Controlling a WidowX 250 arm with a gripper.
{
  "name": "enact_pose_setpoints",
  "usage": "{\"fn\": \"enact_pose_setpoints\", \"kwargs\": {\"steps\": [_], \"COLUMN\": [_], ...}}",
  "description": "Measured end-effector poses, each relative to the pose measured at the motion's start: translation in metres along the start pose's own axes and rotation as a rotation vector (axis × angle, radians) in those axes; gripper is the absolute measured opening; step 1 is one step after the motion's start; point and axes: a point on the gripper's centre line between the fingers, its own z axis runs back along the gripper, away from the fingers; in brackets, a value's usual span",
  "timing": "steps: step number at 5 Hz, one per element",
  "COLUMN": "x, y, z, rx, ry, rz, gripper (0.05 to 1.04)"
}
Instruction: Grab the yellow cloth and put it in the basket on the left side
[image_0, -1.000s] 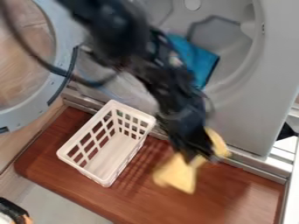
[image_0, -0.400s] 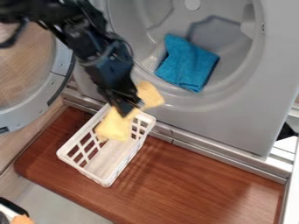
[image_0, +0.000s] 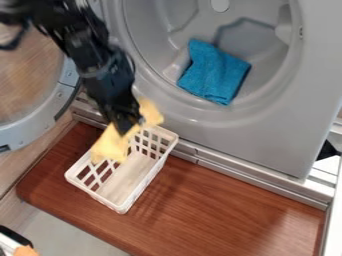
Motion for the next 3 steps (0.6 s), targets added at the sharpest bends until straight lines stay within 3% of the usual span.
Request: {"fn": "enact_pose_setpoints", "kwargs": {"steps": [1,3], "x": [-0.004,-0.001], "y": [-0.005,-0.022], "z": [-0.021,-0.028], "rx": [-0.007,0.006], "ry": [0.055,0.097], "rz": [-0.025,-0.084], "gripper": [0.327,0.923]}}
